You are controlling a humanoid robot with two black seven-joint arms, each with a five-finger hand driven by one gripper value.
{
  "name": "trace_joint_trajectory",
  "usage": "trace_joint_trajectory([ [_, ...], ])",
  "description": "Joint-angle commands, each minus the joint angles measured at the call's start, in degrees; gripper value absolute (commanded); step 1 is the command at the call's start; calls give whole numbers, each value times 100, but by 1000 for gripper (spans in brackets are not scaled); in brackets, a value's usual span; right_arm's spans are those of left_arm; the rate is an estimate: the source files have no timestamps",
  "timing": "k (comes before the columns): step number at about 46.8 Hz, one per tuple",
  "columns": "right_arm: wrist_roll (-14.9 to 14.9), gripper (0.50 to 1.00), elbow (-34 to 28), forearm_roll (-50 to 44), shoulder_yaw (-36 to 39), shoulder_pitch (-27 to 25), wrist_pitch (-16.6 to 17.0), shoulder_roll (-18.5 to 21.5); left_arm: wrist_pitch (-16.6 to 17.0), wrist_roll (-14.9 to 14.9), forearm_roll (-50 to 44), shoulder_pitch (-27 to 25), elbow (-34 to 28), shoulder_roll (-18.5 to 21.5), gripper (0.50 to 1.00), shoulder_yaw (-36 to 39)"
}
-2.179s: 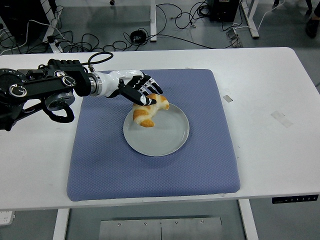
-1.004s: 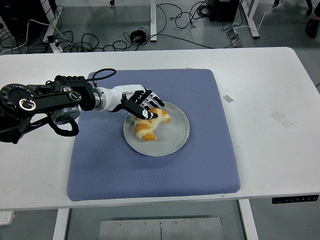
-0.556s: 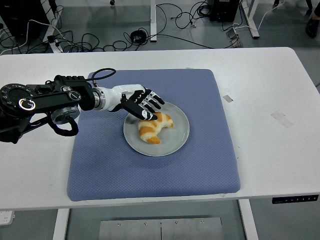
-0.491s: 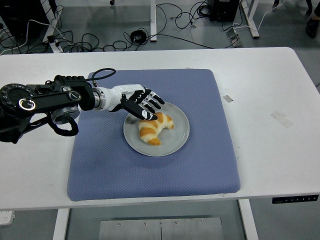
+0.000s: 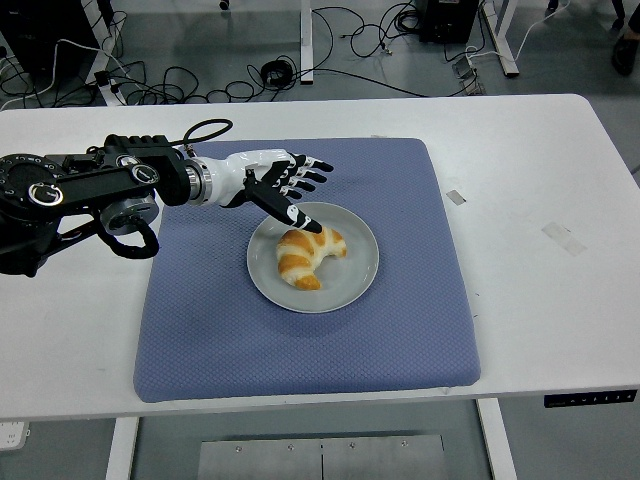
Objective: Place the bread on the plate
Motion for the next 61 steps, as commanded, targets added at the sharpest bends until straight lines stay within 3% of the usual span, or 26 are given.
trace_joint_trajectory([
  [1,0,1000,0,0,0,0,-1,0,-1,2,-13,-14,0,2,961,-63],
  [17,0,1000,8,0,0,0,-1,0,34,-16,-487,162,79,266,960,-713],
  [32,0,1000,0,0,0,0,-1,0,35,-16,-760,425,1212,275,960,-1214],
  [40,0,1000,8,0,0,0,-1,0,26,-209,-883,654,1459,301,960,-1636],
  [61,0,1000,0,0,0,0,-1,0,8,-227,-857,1032,2338,248,961,-2453],
])
